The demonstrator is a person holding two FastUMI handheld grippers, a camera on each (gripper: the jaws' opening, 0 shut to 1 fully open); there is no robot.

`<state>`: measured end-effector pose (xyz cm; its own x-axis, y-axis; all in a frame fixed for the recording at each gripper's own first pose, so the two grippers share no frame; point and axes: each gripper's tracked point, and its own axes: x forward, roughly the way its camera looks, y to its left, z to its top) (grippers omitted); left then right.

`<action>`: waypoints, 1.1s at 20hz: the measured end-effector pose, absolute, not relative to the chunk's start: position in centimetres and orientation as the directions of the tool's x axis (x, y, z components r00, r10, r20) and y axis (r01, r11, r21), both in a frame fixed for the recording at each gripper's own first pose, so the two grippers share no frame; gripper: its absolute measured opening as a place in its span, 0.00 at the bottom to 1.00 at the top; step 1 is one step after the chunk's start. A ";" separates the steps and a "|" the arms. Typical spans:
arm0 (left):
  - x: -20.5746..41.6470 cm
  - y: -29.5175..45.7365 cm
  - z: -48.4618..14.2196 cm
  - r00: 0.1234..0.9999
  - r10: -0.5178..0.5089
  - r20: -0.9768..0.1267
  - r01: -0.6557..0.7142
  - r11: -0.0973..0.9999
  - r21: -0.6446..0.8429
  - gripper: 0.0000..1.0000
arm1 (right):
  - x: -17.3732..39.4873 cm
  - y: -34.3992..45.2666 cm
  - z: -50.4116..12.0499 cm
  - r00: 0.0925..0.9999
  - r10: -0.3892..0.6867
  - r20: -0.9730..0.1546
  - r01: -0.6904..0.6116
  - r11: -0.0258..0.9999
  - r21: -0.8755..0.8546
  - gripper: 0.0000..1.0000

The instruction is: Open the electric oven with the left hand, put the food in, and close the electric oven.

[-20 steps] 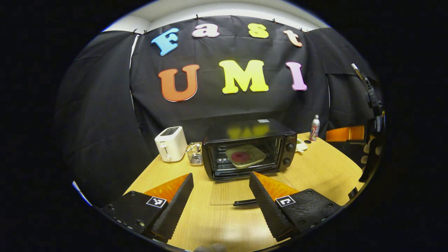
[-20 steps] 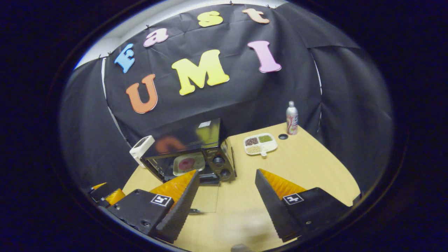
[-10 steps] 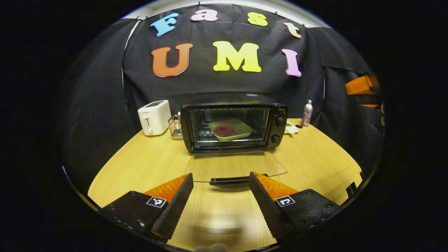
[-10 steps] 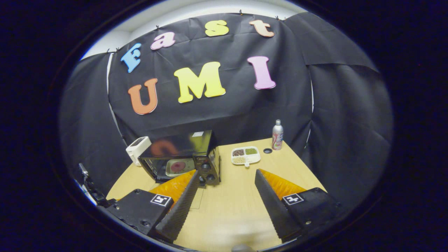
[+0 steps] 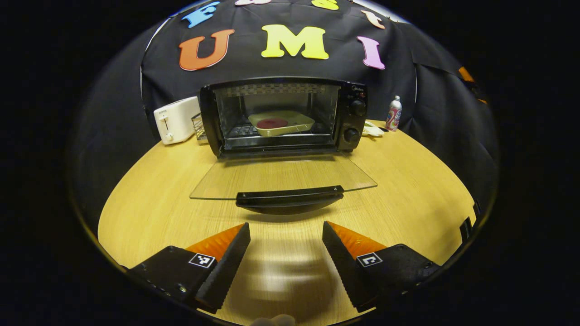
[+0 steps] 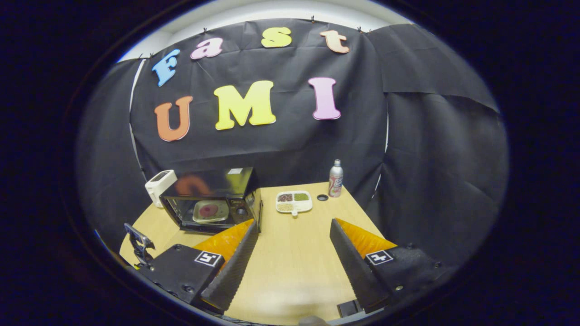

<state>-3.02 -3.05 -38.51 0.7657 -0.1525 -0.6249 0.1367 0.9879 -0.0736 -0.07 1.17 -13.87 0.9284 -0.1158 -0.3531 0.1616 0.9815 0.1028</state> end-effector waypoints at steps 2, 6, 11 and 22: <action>-2.5 -3.6 -39.4 0.758 -0.156 -0.633 0.143 0.987 -0.071 0.98 | -0.4 1.0 -13.6 0.927 -0.122 -0.354 0.168 0.980 0.104 0.96; -1.2 -4.2 -40.7 0.742 -0.158 -0.652 0.143 0.987 -0.076 0.98 | -0.6 0.5 -13.3 0.922 -0.136 -0.362 0.180 0.979 0.090 0.96; 0.3 -4.2 -40.4 0.746 -0.150 -0.649 0.114 0.989 -0.096 0.97 | -0.7 0.5 -12.7 0.924 -0.140 -0.356 0.179 0.981 0.080 0.96; 4.3 -4.2 -33.1 0.820 -0.156 -0.550 0.144 0.987 -0.064 0.98 | 0.4 0.3 -12.6 0.929 -0.107 -0.354 0.168 0.975 0.146 0.96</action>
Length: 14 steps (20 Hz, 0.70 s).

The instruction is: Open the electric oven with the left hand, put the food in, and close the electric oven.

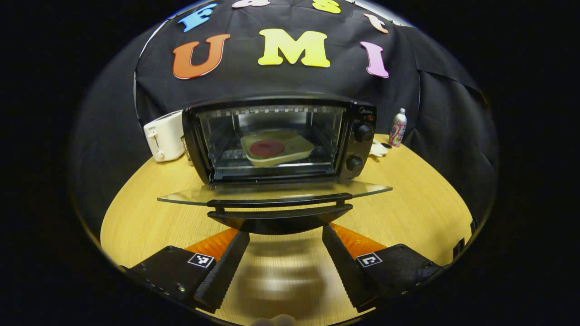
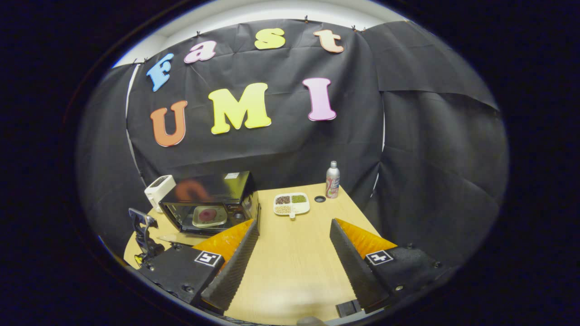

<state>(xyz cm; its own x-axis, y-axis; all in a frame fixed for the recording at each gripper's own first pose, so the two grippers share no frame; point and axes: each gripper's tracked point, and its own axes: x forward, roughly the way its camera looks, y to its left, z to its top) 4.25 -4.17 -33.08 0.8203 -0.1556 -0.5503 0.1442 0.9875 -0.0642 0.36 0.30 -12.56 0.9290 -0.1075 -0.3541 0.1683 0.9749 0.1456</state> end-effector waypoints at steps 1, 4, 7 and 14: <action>5.0 -4.3 -32.1 0.829 -0.158 -0.536 0.145 0.987 -0.067 0.98 | 0.4 0.1 -12.6 0.929 -0.108 -0.353 0.170 0.974 0.149 1.00; 7.3 -4.4 -29.1 0.862 -0.163 -0.480 0.140 0.987 -0.083 0.99 | 0.6 -0.5 -12.8 0.929 -0.118 -0.352 0.186 0.968 0.167 0.96; 7.9 -4.4 -28.0 0.871 -0.161 -0.464 0.144 0.987 -0.073 0.98 | 0.7 -0.8 -13.2 0.923 -0.120 -0.365 0.198 0.963 0.185 0.96; 7.0 -4.4 -26.8 0.881 -0.160 -0.446 0.147 0.987 -0.064 0.98 | 1.1 -0.5 -12.8 0.926 -0.120 -0.357 0.190 0.967 0.169 0.96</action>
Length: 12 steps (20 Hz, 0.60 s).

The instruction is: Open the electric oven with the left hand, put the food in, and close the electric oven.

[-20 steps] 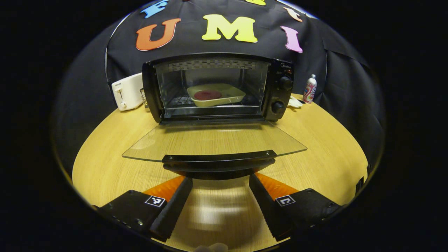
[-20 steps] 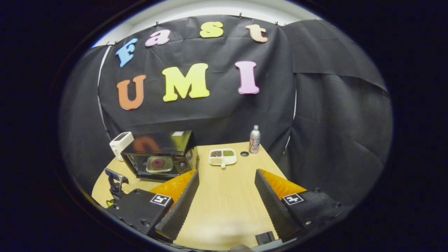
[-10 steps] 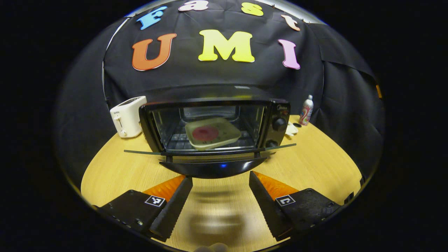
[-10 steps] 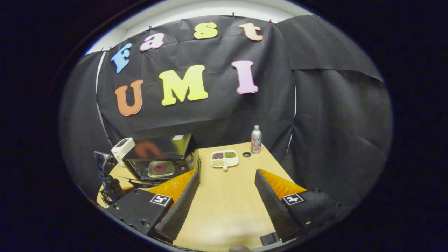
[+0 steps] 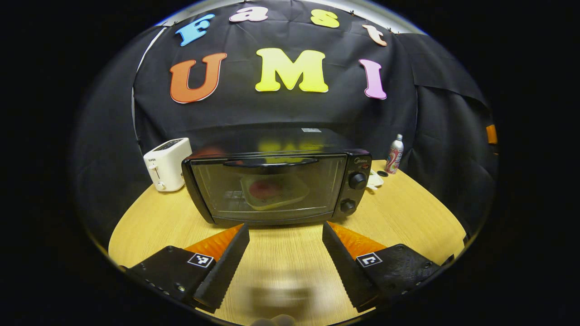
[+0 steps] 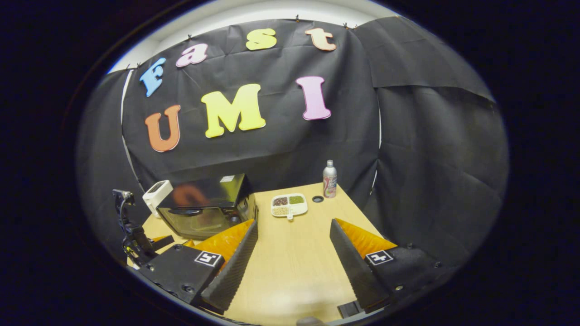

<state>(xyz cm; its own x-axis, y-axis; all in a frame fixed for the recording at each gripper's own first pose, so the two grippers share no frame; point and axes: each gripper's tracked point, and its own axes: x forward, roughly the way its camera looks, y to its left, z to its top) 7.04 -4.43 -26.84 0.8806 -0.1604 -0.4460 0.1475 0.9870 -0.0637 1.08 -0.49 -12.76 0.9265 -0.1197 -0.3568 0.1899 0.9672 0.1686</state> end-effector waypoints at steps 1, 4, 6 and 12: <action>6.9 -4.3 -26.2 0.886 -0.156 -0.437 0.147 0.988 -0.056 0.98 | 1.1 -0.5 -12.6 0.927 -0.123 -0.353 0.191 0.968 0.164 0.96; 6.3 -3.8 -23.1 0.910 -0.157 -0.385 0.150 0.988 -0.046 0.99 | 1.1 0.1 -11.9 0.933 -0.120 -0.338 0.182 0.971 0.157 0.96; 5.8 -3.4 -20.5 0.924 -0.164 -0.344 0.153 0.987 -0.058 0.98 | 1.1 0.5 -11.3 0.939 -0.122 -0.322 0.178 0.972 0.150 1.00; 3.0 -1.3 -10.4 0.970 -0.141 -0.196 0.128 0.989 -0.081 0.98 | 0.2 1.5 -8.2 0.967 -0.096 -0.238 0.126 0.985 0.117 0.96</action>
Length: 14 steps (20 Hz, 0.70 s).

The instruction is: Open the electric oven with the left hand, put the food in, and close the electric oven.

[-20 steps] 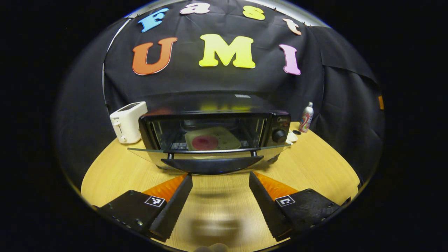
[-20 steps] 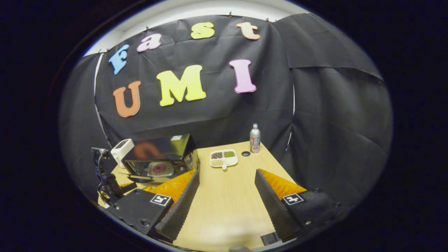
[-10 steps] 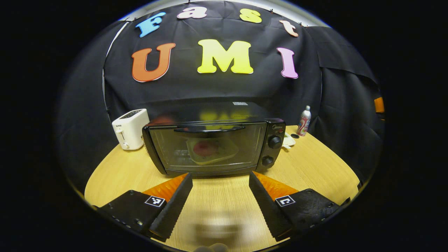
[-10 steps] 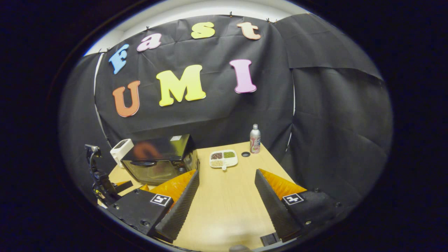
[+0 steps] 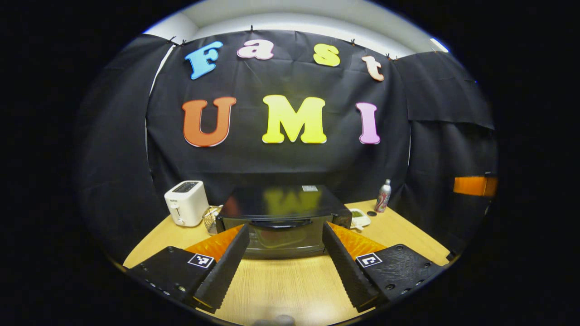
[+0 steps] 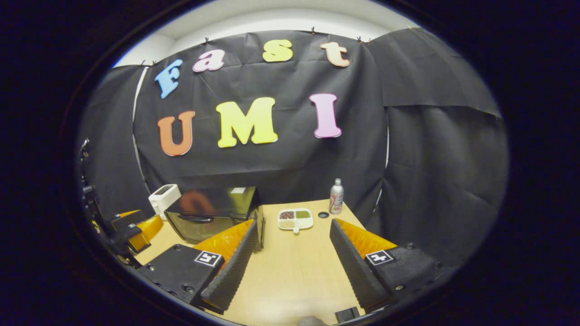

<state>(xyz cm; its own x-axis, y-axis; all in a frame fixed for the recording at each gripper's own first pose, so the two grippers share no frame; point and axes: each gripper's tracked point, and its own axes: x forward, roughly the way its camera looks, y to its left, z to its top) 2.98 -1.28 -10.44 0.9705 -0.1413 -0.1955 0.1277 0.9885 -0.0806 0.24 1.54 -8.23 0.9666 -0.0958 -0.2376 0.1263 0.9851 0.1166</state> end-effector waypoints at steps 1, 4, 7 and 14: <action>2.3 -0.9 -8.7 0.977 -0.129 -0.168 0.118 0.990 -0.077 0.98 | 0.0 1.5 -7.5 0.972 -0.089 -0.218 0.117 0.986 0.120 0.96; -0.4 0.3 -3.8 0.993 -0.074 -0.094 0.070 0.997 -0.042 0.97 | -0.9 1.3 -5.6 0.983 -0.055 -0.177 0.081 0.986 0.144 0.96; -3.2 0.4 -0.8 0.998 -0.036 -0.054 0.034 0.999 -0.031 0.97 | -1.9 -0.2 -3.8 0.989 -0.046 -0.138 0.067 0.986 0.150 0.96; -7.7 -1.2 2.0 1.000 0.007 -0.031 -0.008 1.000 -0.029 0.97 | -4.6 -2.0 -1.2 0.997 -0.015 -0.074 0.024 0.993 0.114 0.95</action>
